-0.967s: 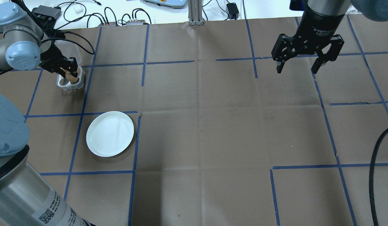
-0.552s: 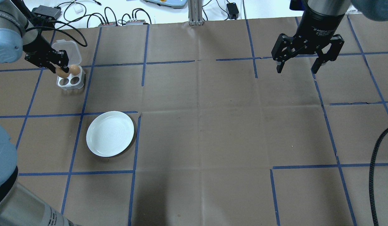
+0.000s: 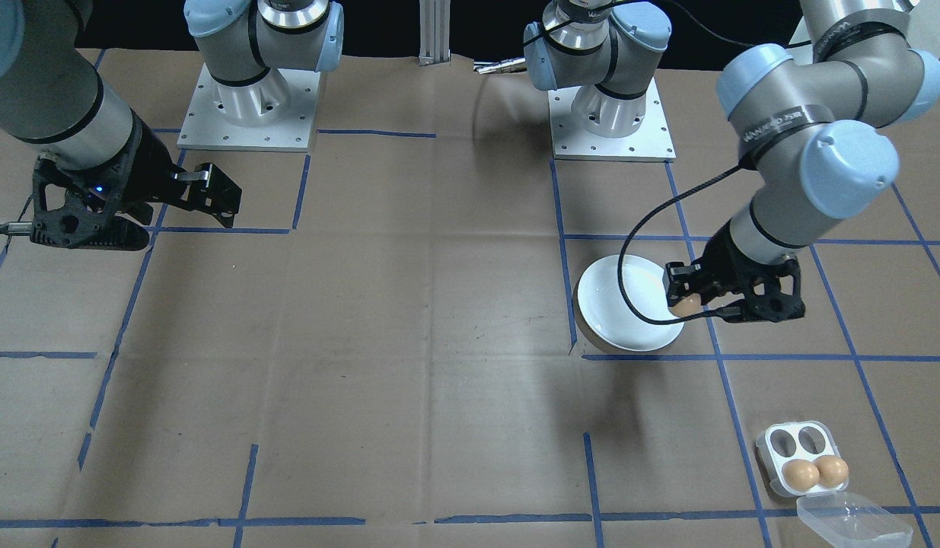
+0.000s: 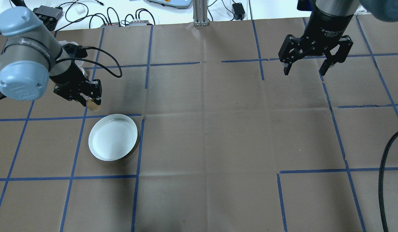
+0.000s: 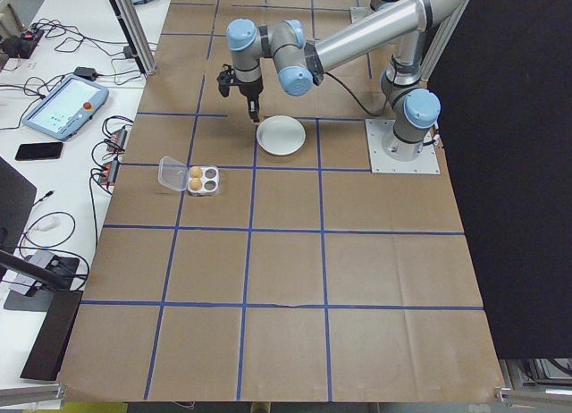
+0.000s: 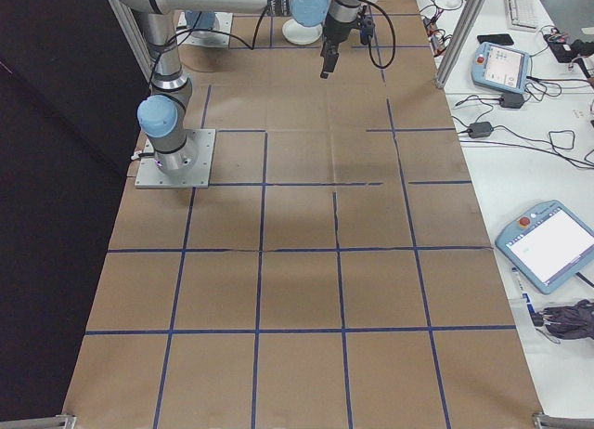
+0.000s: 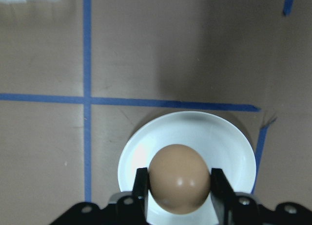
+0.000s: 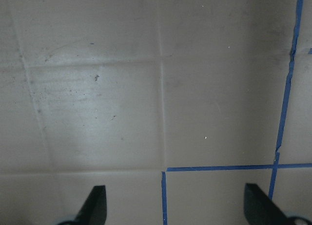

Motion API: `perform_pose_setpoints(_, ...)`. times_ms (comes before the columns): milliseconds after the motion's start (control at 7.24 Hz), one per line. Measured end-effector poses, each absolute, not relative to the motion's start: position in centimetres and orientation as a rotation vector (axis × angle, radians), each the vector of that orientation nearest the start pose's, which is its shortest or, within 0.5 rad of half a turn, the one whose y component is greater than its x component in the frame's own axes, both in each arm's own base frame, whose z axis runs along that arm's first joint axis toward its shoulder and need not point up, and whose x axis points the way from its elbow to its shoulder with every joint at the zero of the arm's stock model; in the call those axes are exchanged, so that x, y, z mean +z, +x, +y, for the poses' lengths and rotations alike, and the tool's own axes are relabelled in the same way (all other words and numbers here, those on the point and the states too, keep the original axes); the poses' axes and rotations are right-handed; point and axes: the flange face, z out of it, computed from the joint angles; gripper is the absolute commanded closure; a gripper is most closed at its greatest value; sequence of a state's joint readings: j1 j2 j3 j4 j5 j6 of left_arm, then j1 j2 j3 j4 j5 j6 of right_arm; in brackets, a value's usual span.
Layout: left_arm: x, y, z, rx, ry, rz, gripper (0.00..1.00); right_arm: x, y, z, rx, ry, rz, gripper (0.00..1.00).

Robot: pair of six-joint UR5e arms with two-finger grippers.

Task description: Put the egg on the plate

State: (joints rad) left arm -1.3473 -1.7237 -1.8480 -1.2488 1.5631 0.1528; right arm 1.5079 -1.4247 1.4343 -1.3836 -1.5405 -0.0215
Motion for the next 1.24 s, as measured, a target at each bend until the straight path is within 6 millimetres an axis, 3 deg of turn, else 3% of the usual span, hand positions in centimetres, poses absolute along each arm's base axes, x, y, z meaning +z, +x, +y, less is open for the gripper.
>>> perform_pose_setpoints(138, 28.6, -2.8, -50.9, 0.223, -0.123, 3.165, 0.99, 46.2, 10.3, -54.0, 0.302, 0.068, 3.088, 0.0)
perform_pose_setpoints(414, 24.2, -3.1, -50.3, 0.255, -0.117, 3.164, 0.93, 46.2, 10.3, -54.0, 0.302, 0.069, 3.087, 0.0)
perform_pose_setpoints(552, 22.8, -3.0, -50.6, 0.267, -0.115, 3.162, 0.41, 46.2, 10.3, -54.0, 0.302, 0.069, 3.087, 0.0)
perform_pose_setpoints(691, 22.2, -3.0, -50.6, 0.276, -0.113, 3.16, 0.0, 46.2, 10.3, -54.0, 0.302, 0.069, 3.088, 0.0)
perform_pose_setpoints(967, 21.5, -3.0, -50.9, 0.29, -0.113, 3.156, 0.0, 46.2, 10.3, -54.0, 0.302, 0.068, 3.088, 0.0)
perform_pose_setpoints(1243, 24.3, -2.9, -51.3, 0.212, -0.114, 3.151, 0.0, 46.2, 10.3, -54.0, 0.303, 0.068, 3.088, 0.0)
